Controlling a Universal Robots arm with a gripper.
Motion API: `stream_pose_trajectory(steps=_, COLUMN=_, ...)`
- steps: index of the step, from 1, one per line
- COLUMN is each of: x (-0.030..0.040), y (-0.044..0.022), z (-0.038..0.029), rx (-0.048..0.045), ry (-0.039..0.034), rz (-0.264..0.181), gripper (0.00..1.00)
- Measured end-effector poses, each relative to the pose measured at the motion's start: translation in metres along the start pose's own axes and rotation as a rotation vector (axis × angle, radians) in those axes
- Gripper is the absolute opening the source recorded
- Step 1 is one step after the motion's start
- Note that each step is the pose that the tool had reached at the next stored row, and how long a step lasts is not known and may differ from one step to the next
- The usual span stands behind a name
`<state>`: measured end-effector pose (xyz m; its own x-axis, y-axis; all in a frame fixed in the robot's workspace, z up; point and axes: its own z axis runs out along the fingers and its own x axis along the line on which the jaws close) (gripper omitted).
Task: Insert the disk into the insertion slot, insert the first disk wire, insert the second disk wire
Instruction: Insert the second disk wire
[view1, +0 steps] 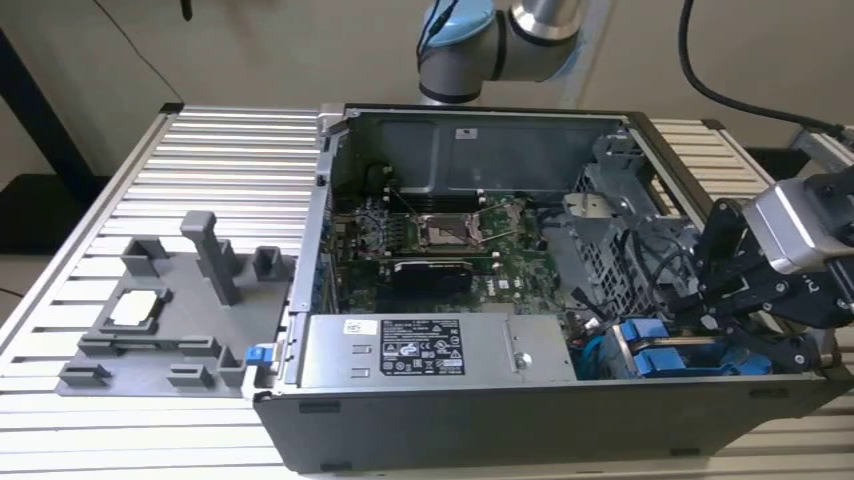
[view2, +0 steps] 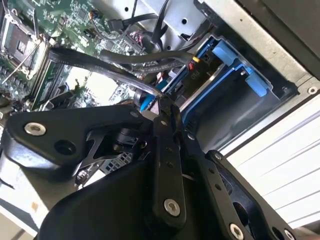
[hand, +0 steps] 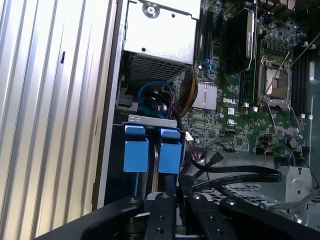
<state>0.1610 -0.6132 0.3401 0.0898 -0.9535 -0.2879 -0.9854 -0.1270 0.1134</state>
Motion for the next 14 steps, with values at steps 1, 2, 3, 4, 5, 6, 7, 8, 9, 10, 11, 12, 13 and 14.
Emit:
stream_pose_trajectory(steps=1, x=0.0000, y=0.0000, z=0.0000, rx=0.0000, ry=0.0000, rz=0.000, gripper=0.15)
stream_pose_trajectory(steps=2, x=0.0000, y=0.0000, z=0.0000, rx=0.0000, ry=0.0000, rz=0.000, gripper=0.15)
stream_pose_trajectory(steps=3, x=0.0002, y=-0.0007, z=0.0000, rx=0.0000, ry=-0.0001, rz=0.000, gripper=0.15)
stream_pose_trajectory(steps=4, x=0.0004, y=-0.0018, z=0.0000, rx=0.0000, ry=-0.0009, rz=0.000, gripper=0.15)
stream_pose_trajectory(steps=5, x=0.0005, y=-0.0027, z=0.0000, rx=0.0000, ry=-0.0034, rz=0.000, gripper=0.15)
stream_pose_trajectory(steps=6, x=0.0006, y=-0.0037, z=0.0001, rx=0.0003, ry=-0.0073, rz=0.000, gripper=0.15)
stream_pose_trajectory(steps=7, x=0.0007, y=-0.0042, z=0.0003, rx=0.0007, ry=-0.0105, rz=0.001, gripper=0.15)
stream_pose_trajectory(steps=8, x=0.0008, y=-0.0043, z=0.0006, rx=0.0014, ry=-0.0133, rz=0.002, gripper=0.15)
stream_pose_trajectory(steps=9, x=0.0010, y=-0.0045, z=0.0010, rx=0.0021, ry=-0.0162, rz=0.004, gripper=0.15)
stream_pose_trajectory(steps=10, x=0.0011, y=-0.0048, z=0.0013, rx=0.0027, ry=-0.0190, rz=0.006, gripper=0.15)
stream_pose_trajectory(steps=11, x=0.0011, y=-0.0050, z=0.0017, rx=0.0031, ry=-0.0205, rz=0.008, gripper=0.15)
stream_pose_trajectory(steps=12, x=0.0013, y=-0.0052, z=0.0020, rx=0.0037, ry=-0.0216, rz=0.010, gripper=0.15)
stream_pose_trajectory(steps=13, x=0.0014, y=-0.0054, z=0.0023, rx=0.0042, ry=-0.0224, rz=0.013, gripper=0.15)
stream_pose_trajectory(steps=14, x=0.0015, y=-0.0057, z=0.0025, rx=0.0041, ry=-0.0228, rz=0.015, gripper=0.15)
